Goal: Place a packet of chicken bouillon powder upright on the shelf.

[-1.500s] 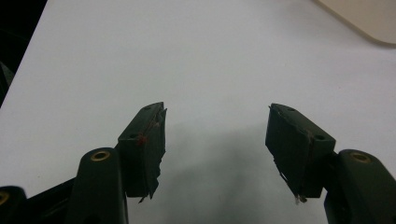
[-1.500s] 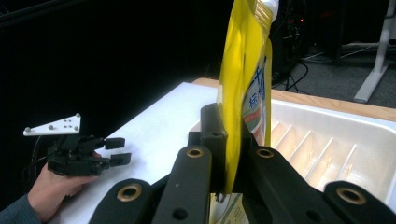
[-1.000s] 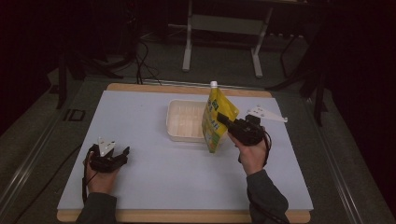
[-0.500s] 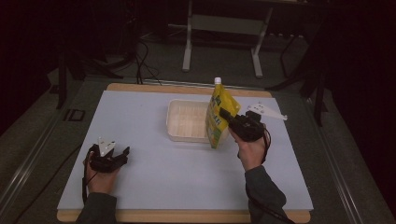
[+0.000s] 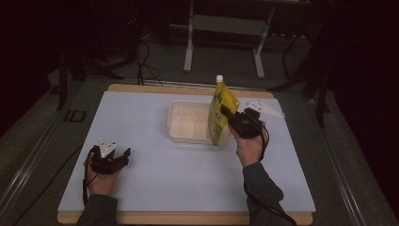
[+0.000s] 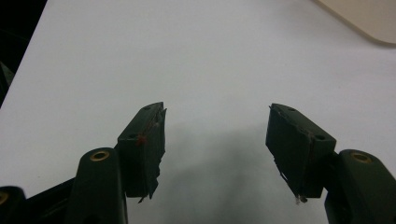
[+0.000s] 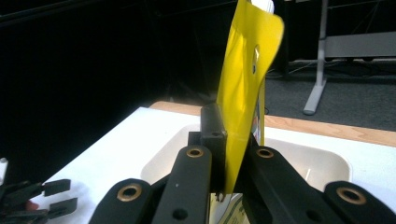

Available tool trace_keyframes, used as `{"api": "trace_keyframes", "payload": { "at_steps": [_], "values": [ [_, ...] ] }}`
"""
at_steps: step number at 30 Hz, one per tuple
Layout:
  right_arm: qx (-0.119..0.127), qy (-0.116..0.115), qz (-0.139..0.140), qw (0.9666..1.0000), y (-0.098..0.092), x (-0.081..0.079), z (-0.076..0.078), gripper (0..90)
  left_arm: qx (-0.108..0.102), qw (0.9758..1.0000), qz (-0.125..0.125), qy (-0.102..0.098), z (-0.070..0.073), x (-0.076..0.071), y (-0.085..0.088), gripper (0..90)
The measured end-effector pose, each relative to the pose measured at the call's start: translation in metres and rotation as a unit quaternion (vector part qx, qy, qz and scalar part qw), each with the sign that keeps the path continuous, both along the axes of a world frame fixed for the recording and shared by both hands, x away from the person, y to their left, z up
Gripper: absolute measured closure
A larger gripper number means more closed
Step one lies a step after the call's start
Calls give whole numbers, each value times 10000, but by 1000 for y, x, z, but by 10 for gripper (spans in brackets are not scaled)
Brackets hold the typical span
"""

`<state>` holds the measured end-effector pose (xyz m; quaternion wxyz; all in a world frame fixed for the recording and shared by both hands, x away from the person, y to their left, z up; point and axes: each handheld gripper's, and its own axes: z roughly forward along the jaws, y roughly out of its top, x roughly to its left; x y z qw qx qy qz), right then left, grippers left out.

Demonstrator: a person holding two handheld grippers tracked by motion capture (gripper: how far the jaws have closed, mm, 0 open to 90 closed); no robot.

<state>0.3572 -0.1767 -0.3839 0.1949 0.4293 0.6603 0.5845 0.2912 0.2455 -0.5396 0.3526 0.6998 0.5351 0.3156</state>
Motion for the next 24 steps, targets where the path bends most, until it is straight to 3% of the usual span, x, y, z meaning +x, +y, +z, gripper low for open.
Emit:
{"api": "trace_keyframes", "payload": {
  "at_steps": [24],
  "values": [
    [-38,63,-371,9993,14,23,-6,900,3,10000,-10,-6,0,0,0,373]
  ]
}}
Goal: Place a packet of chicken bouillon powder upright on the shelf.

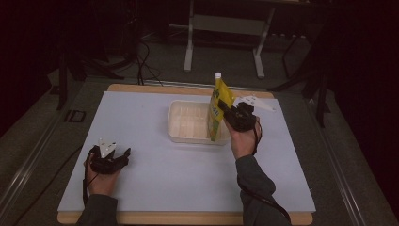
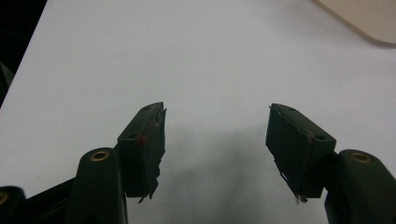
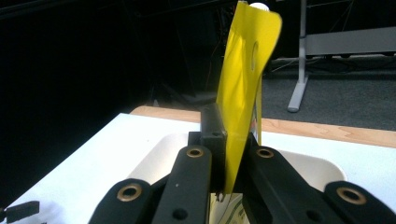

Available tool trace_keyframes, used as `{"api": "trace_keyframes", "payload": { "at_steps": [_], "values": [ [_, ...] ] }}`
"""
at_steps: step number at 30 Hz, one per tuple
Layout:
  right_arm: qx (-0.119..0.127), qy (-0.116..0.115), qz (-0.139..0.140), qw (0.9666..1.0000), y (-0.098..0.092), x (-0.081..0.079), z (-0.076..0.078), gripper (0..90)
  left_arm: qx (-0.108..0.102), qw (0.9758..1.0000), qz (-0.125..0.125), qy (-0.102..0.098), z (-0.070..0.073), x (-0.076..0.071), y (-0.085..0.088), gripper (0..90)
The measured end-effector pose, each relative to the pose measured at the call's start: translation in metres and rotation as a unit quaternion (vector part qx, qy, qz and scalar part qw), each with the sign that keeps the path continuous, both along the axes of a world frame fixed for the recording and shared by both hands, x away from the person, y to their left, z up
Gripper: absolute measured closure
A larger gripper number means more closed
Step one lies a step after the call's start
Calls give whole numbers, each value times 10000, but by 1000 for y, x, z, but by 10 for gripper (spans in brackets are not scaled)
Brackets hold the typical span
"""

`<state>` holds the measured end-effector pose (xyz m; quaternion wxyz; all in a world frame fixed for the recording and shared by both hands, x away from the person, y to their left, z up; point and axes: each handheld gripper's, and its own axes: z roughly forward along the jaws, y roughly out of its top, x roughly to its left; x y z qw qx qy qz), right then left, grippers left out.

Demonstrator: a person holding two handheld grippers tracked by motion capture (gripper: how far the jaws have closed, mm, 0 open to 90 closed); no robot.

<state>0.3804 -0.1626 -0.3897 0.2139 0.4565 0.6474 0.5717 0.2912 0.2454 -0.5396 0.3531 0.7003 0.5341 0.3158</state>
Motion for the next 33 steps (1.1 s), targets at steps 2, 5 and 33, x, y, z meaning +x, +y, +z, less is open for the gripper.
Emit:
{"api": "trace_keyframes", "payload": {
  "at_steps": [2,5,33],
  "values": [
    [-20,-34,-31,10000,2,1,0,900,-9,10000,0,0,0,0,0,373],
    [-64,-76,-65,9999,4,4,-2,900,-5,10000,-5,-2,0,0,0,372],
    [-33,-144,-407,9991,14,19,-21,900,-18,10000,-2,-1,0,0,0,371]
  ]
}}
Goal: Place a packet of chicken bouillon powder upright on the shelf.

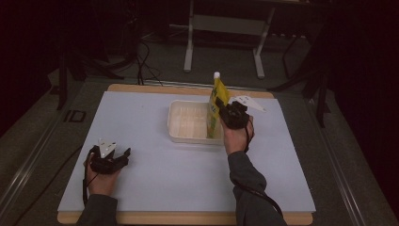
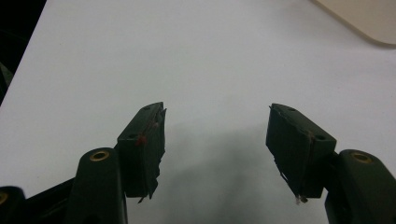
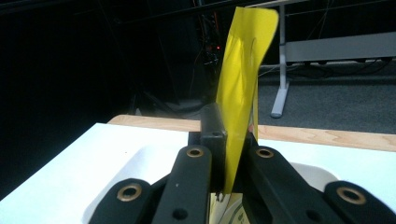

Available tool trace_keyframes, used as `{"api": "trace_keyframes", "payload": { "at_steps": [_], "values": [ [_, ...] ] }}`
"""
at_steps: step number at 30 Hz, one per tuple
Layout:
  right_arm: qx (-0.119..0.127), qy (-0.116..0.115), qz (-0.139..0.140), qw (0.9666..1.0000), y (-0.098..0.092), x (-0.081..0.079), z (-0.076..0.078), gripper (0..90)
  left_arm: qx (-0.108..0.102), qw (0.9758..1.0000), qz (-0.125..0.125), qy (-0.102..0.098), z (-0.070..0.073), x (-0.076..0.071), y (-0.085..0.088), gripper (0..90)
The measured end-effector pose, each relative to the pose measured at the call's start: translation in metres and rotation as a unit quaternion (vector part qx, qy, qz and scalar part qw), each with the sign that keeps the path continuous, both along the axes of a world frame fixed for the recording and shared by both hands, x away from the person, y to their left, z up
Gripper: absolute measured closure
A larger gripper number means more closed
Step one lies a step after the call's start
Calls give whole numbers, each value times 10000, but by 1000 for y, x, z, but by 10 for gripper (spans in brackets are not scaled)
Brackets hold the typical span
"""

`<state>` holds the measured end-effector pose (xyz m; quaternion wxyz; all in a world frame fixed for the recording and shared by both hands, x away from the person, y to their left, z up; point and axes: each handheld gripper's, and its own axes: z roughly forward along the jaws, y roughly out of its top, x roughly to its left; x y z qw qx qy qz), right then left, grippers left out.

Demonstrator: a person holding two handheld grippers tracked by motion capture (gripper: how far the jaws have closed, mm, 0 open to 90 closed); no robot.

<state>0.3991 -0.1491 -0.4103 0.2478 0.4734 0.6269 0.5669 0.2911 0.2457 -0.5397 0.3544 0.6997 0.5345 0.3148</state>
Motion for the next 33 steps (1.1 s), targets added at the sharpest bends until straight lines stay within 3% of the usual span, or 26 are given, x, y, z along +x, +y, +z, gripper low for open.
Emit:
{"api": "trace_keyframes", "payload": {
  "at_steps": [20,33],
  "values": [
    [-19,73,-34,10000,6,0,-13,900,14,10000,-11,-7,0,0,0,371],
    [-576,454,69,9973,13,2,-18,900,25,10000,-12,2,0,0,0,370]
  ]
}}
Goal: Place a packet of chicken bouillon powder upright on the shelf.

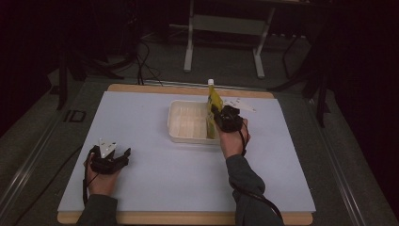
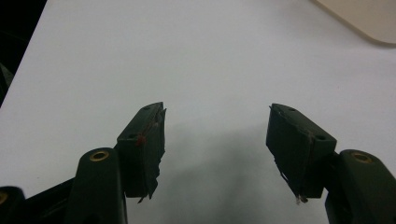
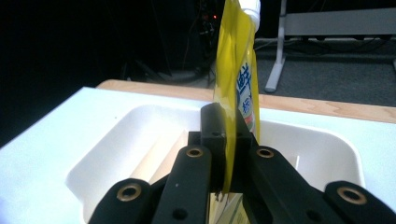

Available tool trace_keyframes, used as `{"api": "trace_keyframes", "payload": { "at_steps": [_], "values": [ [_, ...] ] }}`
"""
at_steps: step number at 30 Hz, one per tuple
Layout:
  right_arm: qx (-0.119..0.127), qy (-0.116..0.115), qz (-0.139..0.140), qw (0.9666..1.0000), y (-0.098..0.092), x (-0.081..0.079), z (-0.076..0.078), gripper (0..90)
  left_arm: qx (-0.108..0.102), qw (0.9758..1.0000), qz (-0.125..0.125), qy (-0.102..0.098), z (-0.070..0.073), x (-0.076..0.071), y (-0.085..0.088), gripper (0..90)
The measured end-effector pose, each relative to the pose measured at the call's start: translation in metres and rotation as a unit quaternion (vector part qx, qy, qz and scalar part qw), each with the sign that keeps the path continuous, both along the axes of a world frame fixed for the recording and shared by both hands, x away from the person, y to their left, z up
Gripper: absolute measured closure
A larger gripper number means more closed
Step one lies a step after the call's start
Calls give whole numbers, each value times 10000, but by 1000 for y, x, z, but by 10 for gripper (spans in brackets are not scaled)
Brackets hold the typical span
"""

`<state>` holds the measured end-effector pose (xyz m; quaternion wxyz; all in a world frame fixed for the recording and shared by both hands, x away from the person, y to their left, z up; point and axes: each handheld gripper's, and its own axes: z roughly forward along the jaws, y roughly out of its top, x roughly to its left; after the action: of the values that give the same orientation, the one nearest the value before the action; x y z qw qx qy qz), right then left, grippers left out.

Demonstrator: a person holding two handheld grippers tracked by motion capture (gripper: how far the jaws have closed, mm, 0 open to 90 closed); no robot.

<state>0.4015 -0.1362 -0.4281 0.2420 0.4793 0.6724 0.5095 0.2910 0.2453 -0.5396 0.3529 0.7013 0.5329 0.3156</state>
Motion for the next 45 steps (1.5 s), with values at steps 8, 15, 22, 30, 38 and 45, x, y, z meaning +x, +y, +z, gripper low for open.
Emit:
{"api": "trace_keyframes", "payload": {
  "at_steps": [8,15,22,30,38,45],
  "values": [
    [-201,108,53,9997,0,-2,-1,900,14,10000,-2,-2,0,0,0,370],
    [-368,279,107,9989,1,1,3,894,6,10000,-1,-1,0,0,0,370],
    [-471,450,162,9977,1,2,8,813,-5,10000,4,-2,0,0,0,370],
    [-514,589,214,9967,-1,1,6,617,2,10000,2,2,0,0,0,370],
    [-729,479,304,9957,1,-3,7,527,-7,10000,10,-2,0,0,0,370],
    [-834,459,396,9947,-1,-10,12,502,-18,10000,12,-9,0,0,0,369]
  ]
}}
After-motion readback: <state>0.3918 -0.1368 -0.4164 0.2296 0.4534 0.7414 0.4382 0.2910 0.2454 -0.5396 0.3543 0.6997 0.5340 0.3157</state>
